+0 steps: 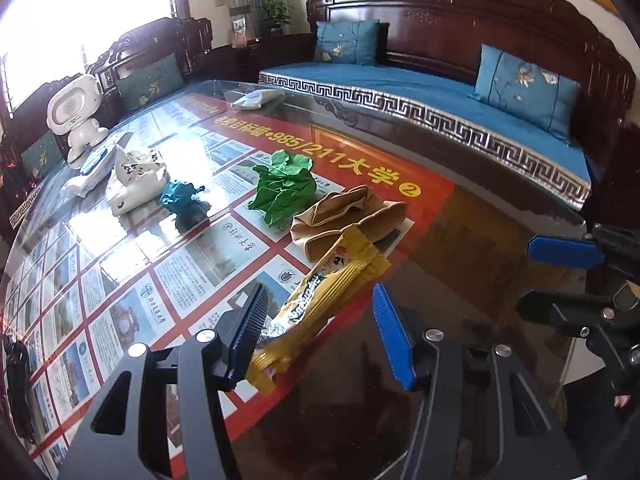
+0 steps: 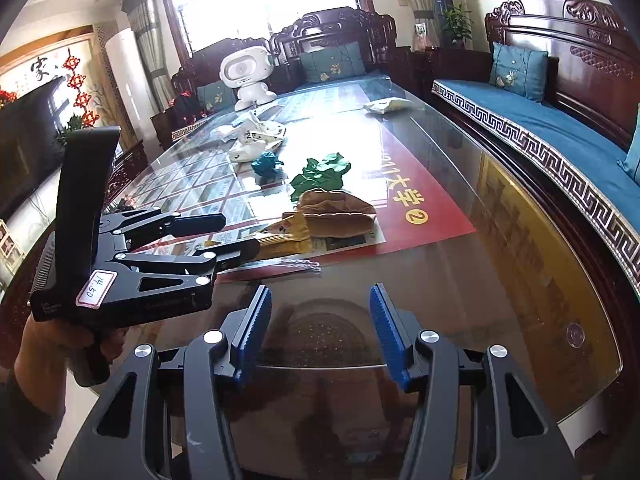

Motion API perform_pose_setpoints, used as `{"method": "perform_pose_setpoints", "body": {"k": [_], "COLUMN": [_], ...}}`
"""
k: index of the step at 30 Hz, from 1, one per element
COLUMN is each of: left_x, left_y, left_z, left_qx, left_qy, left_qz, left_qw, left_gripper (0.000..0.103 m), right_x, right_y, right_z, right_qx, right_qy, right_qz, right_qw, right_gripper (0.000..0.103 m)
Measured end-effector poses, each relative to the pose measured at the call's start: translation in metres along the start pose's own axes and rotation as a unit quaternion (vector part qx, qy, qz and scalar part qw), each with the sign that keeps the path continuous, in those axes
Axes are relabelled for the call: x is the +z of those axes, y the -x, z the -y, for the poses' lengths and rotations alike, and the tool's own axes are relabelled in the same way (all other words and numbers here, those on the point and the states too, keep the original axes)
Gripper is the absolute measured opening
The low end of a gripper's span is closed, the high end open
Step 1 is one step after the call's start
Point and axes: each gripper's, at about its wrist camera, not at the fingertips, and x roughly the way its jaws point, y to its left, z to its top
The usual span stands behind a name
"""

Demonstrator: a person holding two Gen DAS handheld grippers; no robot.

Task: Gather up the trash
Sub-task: 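Move both tools back to the table and grasp the yellow snack wrapper with the left tool, then grasp the brown paper bag with the right tool while the left tool holds the wrapper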

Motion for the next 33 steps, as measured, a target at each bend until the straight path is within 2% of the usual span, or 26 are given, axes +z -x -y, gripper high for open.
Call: {"method": "perform_pose_setpoints", "body": {"k": [7,10,15,21,23,33], "left_x": [-0.001,-0.001,0.000,0.001,0.002,-0.001], "left_y": [-0.026,-0.033,-0.036,-0.040,-0.040,-0.038], "left_z": [0.001,0.002,-0.004,-0.007,-0.007,-0.018], "left_qx": [-0.005,0.002,-0.010,-0.010,-0.012,-0.030], "left_qy": [0.018,0.017,0.043,0.053,0.055,0.111], "left_qz": [-0.033,-0.041,-0.046,-0.050,-0.052,-0.047], "left_qw": [0.9993,0.9990,0.9980,0.9973,0.9971,0.9923], "left_gripper": [0.055,0.056,0.056,0.037,0.027,0.025], "right_x": [0.006,0.011,0.024,0.035,0.036,0.042], "right_y": [-0.015,-0.023,-0.038,-0.038,-0.039,-0.057], "right_z": [-0.004,-0.006,-0.005,-0.004,-0.005,-0.001], "right_qx": [0.009,0.009,0.013,0.011,0.014,0.002], "right_qy": [0.007,0.017,0.027,0.032,0.033,0.038], "right_qz": [-0.010,-0.018,-0.033,-0.024,-0.024,-0.035], "right_qw": [1.000,1.000,0.999,0.999,0.999,0.999], "right_gripper": [0.051,0.052,0.052,0.052,0.052,0.052]}}
